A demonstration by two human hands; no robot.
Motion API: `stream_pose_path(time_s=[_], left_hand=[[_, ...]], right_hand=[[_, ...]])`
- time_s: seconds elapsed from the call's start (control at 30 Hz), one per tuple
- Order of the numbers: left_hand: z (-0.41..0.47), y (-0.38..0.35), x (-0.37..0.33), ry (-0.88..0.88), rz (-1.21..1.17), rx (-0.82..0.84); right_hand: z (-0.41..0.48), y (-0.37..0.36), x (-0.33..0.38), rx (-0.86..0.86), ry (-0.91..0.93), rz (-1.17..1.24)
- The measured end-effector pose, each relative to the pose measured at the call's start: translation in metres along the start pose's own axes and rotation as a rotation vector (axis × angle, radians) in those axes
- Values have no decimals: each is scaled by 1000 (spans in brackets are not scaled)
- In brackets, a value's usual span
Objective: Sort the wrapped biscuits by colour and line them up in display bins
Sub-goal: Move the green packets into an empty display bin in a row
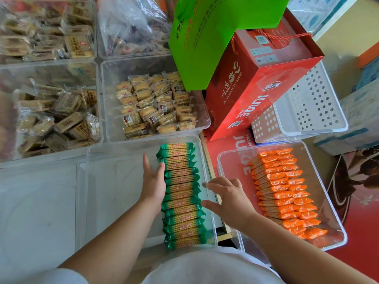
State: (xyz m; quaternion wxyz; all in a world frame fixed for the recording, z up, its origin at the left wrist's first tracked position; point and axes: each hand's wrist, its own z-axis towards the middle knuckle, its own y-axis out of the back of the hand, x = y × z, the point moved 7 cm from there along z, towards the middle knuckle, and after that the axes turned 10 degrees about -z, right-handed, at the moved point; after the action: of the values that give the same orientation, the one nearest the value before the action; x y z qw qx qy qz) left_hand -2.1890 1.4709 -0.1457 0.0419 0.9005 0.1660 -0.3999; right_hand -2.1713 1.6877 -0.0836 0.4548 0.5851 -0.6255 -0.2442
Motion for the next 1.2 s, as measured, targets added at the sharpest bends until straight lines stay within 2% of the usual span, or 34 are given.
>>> stream_pose_path(time_s=[0.1,0.23,0.47,0.63,0.8,1.07,1.2], left_hand=[[3,3,21,114,56,-8],[-8,-9,33,259,-69,64],[-26,-4,31,357,-165,29],[-53,8,47,413,3,-38],[-62,-1,71,547,-107,1],[-67,-9,63,531,-102,69],[-71,1,60,539,-78,16]], right_hand=[[0,-1,-1,-4,0,5],[0,-2,-1,-4,-3,14],[0,-1,-1,-16,-3,14],[-1,-2,-1,-25,0,9],[-1,-2,-2,-7,-4,11],[6,4,-4,33,-18,-10],[6,3,-6,68,-28,-20]])
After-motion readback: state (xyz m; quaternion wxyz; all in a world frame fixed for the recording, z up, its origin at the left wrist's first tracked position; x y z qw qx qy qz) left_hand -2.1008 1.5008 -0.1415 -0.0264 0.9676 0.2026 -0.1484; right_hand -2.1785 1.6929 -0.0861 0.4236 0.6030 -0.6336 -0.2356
